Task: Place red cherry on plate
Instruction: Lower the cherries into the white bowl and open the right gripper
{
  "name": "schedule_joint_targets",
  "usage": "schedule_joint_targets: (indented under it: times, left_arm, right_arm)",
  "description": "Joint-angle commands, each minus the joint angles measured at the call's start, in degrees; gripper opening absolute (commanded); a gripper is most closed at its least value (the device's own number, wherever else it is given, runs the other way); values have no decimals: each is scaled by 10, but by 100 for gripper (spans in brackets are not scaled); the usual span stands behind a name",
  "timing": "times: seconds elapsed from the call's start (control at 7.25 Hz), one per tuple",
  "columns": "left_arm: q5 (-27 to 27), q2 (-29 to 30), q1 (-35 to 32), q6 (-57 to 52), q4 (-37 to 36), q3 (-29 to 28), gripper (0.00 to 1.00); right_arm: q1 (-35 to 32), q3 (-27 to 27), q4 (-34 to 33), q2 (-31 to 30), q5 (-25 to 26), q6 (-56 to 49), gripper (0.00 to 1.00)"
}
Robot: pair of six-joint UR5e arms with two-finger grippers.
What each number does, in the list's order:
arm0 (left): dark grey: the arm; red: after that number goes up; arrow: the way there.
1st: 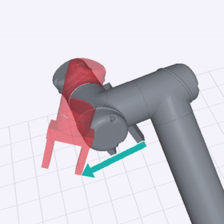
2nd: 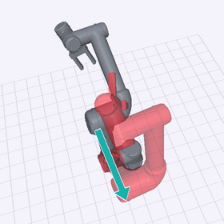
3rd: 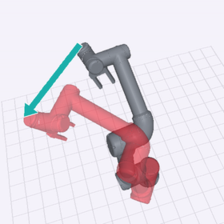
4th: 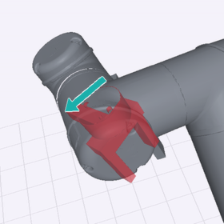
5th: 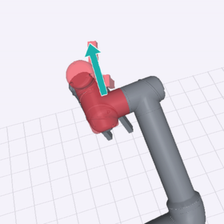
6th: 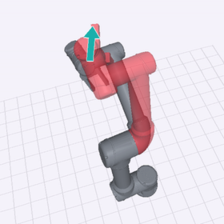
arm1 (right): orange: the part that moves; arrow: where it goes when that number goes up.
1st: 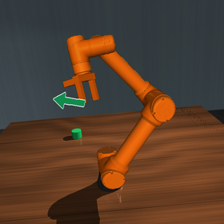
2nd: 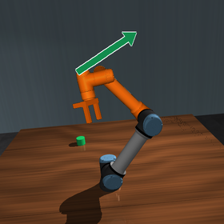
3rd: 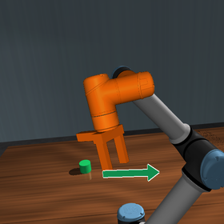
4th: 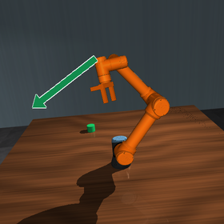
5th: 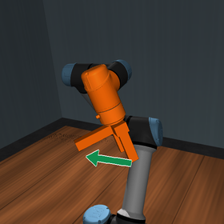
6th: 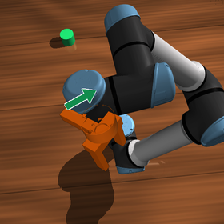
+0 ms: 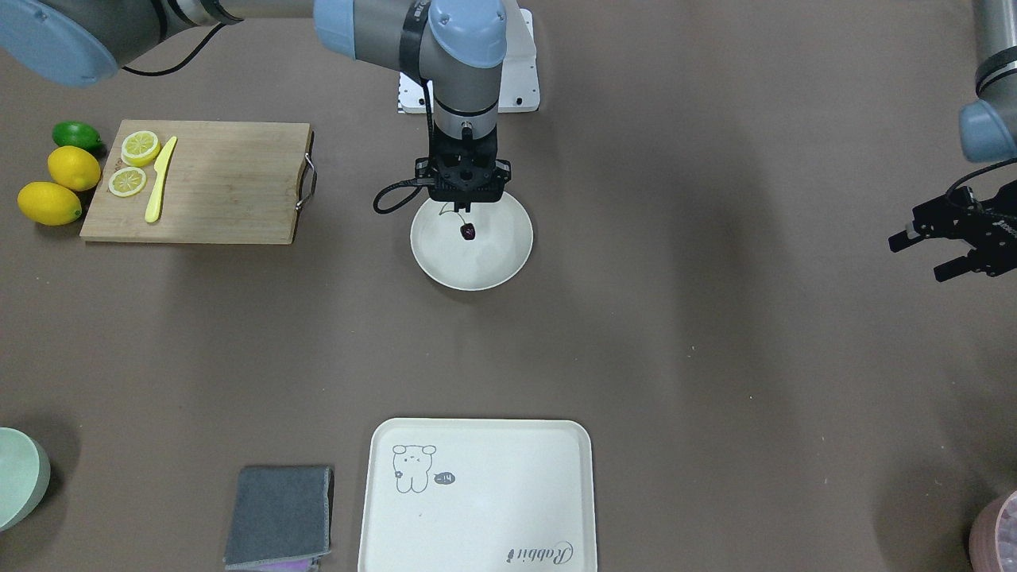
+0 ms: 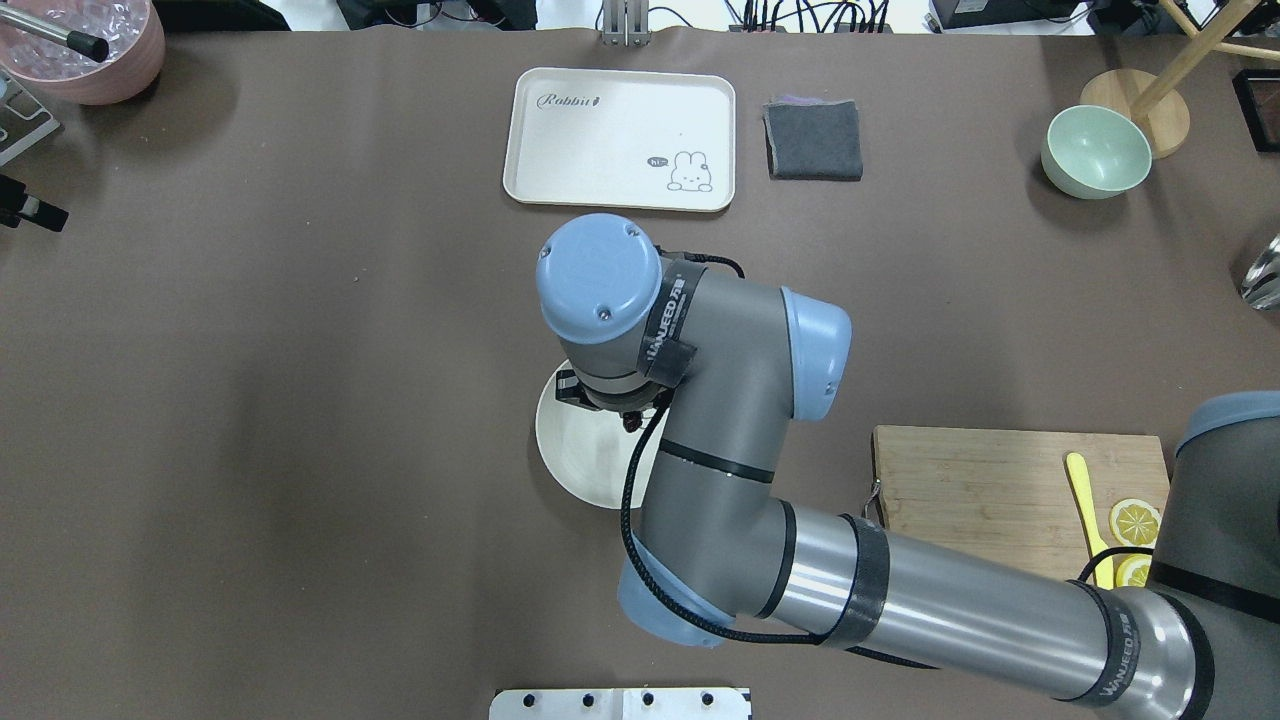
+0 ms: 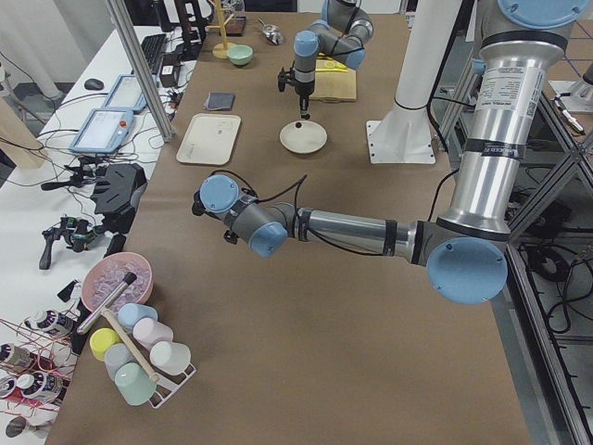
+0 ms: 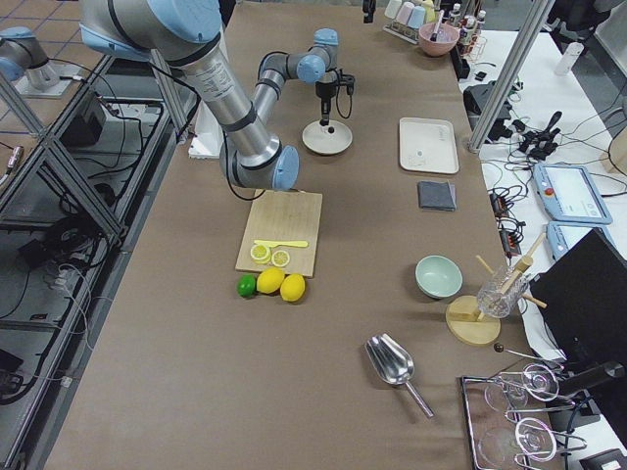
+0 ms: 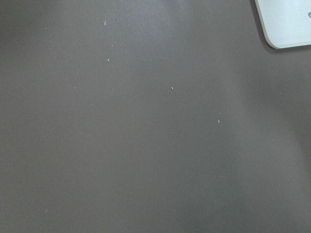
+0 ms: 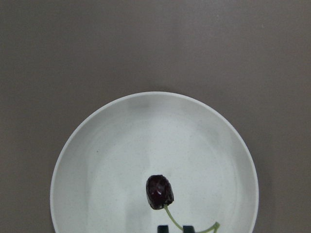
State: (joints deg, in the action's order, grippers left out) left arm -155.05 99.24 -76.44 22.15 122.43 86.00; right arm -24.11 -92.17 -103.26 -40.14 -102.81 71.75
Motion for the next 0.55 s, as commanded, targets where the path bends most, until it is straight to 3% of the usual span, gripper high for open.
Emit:
schedule_joint_targets:
  times: [0.0,0.14,0.28,0.41]
  left_arm:
    - [0,0,-3,0,0,0,98]
    - [0,-1,-4,0,0,1,98]
    - [0,-1,-4,0,1,1,98]
    - [0,-1,-4,0,0,1,98]
  right_arm:
    - [28,31,30,-1,30,19,0]
    - [29,41,41,-2,33,22,0]
    - [29,55,50,-2,38,22,15]
    - [29,66,66,-3,40,22,51]
